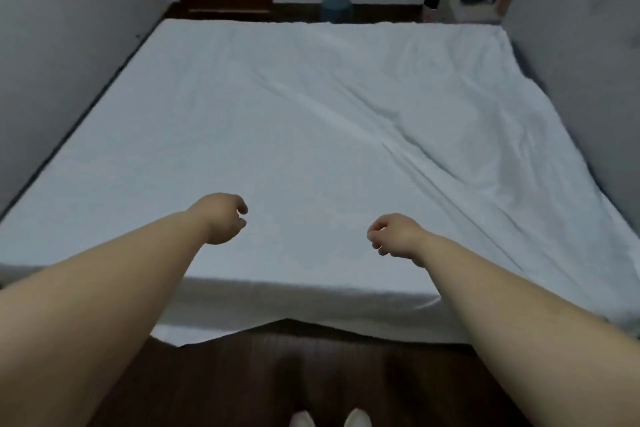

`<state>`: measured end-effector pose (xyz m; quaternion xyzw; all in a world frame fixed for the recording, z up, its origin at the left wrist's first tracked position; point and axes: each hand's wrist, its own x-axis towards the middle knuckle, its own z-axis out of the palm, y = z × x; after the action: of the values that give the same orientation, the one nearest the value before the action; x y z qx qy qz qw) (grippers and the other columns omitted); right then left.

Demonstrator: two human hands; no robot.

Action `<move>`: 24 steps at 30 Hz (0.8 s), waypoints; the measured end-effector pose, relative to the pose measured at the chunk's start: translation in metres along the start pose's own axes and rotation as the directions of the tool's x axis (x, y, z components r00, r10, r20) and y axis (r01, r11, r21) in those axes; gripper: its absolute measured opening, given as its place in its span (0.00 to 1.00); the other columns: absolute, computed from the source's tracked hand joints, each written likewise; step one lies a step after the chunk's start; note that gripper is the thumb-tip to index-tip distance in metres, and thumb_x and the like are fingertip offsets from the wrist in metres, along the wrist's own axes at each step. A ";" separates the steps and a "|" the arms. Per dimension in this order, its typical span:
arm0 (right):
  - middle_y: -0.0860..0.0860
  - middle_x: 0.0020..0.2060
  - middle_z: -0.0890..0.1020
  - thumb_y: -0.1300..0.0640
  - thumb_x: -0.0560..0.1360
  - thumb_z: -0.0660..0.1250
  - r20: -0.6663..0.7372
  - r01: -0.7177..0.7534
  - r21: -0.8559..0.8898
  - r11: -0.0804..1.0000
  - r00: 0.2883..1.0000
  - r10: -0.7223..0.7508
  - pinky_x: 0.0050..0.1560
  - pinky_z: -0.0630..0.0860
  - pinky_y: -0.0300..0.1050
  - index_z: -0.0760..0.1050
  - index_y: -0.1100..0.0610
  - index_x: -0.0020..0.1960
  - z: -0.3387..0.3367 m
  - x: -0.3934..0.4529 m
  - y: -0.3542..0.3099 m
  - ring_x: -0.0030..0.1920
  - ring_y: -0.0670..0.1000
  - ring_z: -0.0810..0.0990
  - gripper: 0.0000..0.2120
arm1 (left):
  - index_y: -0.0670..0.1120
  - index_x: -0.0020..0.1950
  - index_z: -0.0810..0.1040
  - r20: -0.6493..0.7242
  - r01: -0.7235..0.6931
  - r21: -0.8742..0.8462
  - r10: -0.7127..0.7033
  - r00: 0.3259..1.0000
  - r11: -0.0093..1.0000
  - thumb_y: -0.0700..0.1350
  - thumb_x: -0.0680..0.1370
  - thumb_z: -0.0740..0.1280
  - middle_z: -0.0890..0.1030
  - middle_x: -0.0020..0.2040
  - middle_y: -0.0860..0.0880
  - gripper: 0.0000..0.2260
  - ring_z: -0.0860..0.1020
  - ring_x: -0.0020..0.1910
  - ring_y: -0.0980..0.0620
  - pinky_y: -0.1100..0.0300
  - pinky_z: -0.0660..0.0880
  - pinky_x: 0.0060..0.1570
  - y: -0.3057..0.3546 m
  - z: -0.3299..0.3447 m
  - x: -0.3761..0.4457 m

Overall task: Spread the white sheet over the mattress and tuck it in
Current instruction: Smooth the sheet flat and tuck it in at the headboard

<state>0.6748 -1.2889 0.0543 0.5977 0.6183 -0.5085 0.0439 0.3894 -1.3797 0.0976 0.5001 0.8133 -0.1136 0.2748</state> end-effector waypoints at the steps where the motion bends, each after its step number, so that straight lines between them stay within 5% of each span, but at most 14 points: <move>1: 0.55 0.43 0.79 0.59 0.76 0.61 0.024 0.011 -0.039 0.999 1.000 -0.010 0.38 0.70 0.42 0.77 0.64 0.54 0.016 0.011 -0.018 0.39 0.53 0.77 0.11 | 0.48 0.68 0.71 -0.014 0.053 -0.029 -0.054 0.998 0.998 0.47 0.80 0.60 0.76 0.65 0.48 0.16 0.73 0.64 0.47 0.57 0.70 0.62 -0.031 0.002 -0.004; 9: 0.56 0.41 0.74 0.60 0.78 0.60 0.252 -0.001 -0.288 0.958 0.965 0.077 0.34 0.65 0.41 0.69 0.72 0.64 0.179 0.075 -0.148 0.39 0.54 0.72 0.19 | 0.47 0.69 0.71 0.070 0.340 -0.079 -0.335 0.940 0.937 0.41 0.79 0.59 0.74 0.66 0.46 0.17 0.74 0.63 0.48 0.58 0.72 0.61 -0.266 0.039 -0.013; 15: 0.56 0.41 0.76 0.62 0.77 0.59 0.228 0.017 -0.277 0.961 0.973 0.048 0.39 0.66 0.43 0.73 0.62 0.50 0.350 0.133 -0.289 0.39 0.54 0.74 0.06 | 0.45 0.67 0.73 0.130 0.400 -0.166 -0.382 0.915 0.901 0.40 0.79 0.59 0.74 0.66 0.46 0.16 0.74 0.64 0.46 0.55 0.71 0.63 -0.469 0.046 0.038; 19: 0.54 0.44 0.79 0.58 0.78 0.60 0.303 0.090 -0.265 0.960 0.953 -0.006 0.41 0.72 0.41 0.76 0.60 0.52 0.456 0.158 -0.370 0.40 0.51 0.78 0.08 | 0.46 0.62 0.75 0.145 0.511 -0.197 -0.491 0.859 0.837 0.39 0.77 0.62 0.78 0.56 0.46 0.14 0.78 0.52 0.47 0.54 0.77 0.52 -0.588 0.033 0.061; 24: 0.54 0.47 0.81 0.56 0.77 0.62 0.319 0.157 -0.290 0.944 0.946 -0.059 0.53 0.76 0.48 0.77 0.58 0.53 0.529 0.185 -0.451 0.51 0.55 0.80 0.09 | 0.45 0.61 0.75 0.124 0.556 -0.181 -0.542 0.831 0.811 0.41 0.79 0.61 0.77 0.50 0.47 0.11 0.75 0.44 0.50 0.58 0.73 0.42 -0.688 0.008 0.103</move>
<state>-0.0238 -1.4164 -0.0616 0.4620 0.7087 -0.4925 0.2046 -0.2465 -1.6326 -0.0287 0.2082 0.9207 -0.1183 0.3082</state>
